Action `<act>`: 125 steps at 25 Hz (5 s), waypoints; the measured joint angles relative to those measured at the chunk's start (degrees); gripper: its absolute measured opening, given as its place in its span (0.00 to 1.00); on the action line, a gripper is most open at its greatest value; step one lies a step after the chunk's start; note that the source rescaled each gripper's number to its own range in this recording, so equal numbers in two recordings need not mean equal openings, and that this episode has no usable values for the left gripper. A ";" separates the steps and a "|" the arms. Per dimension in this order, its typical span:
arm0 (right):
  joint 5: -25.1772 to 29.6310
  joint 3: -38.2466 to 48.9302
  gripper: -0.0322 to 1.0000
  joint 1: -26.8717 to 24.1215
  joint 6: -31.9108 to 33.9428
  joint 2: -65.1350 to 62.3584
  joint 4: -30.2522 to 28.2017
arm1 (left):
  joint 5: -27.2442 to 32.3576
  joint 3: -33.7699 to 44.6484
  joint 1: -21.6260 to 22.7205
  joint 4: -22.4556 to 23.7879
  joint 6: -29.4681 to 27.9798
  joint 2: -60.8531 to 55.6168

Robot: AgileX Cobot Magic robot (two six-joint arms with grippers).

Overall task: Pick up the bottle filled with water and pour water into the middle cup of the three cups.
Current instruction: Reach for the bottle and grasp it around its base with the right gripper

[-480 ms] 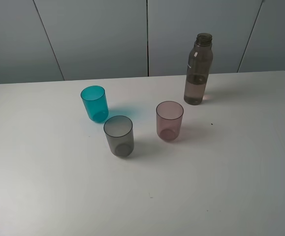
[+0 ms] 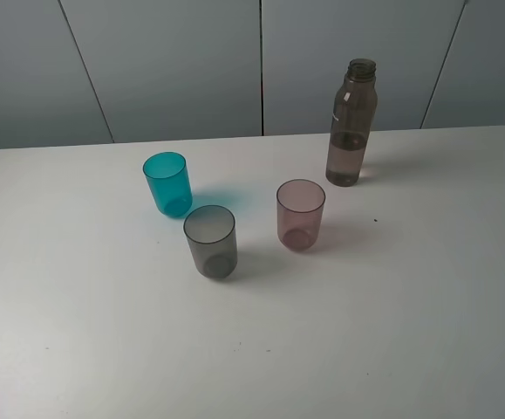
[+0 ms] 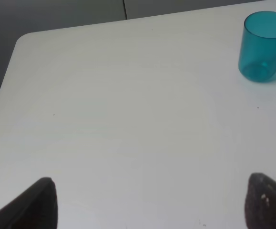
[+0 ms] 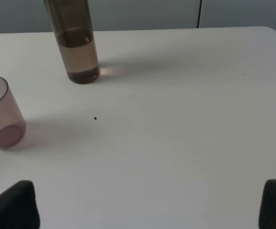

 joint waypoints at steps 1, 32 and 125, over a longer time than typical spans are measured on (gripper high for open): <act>0.00 0.00 1.00 0.00 0.00 0.00 0.00 | 0.00 0.00 0.00 0.00 0.00 0.00; 0.00 0.00 1.00 0.00 0.00 0.00 0.00 | 0.00 0.00 0.00 0.00 0.21 0.00; -89.67 -5.78 1.00 14.51 -7.41 94.11 4.53 | 0.00 0.00 0.00 0.00 -0.01 0.00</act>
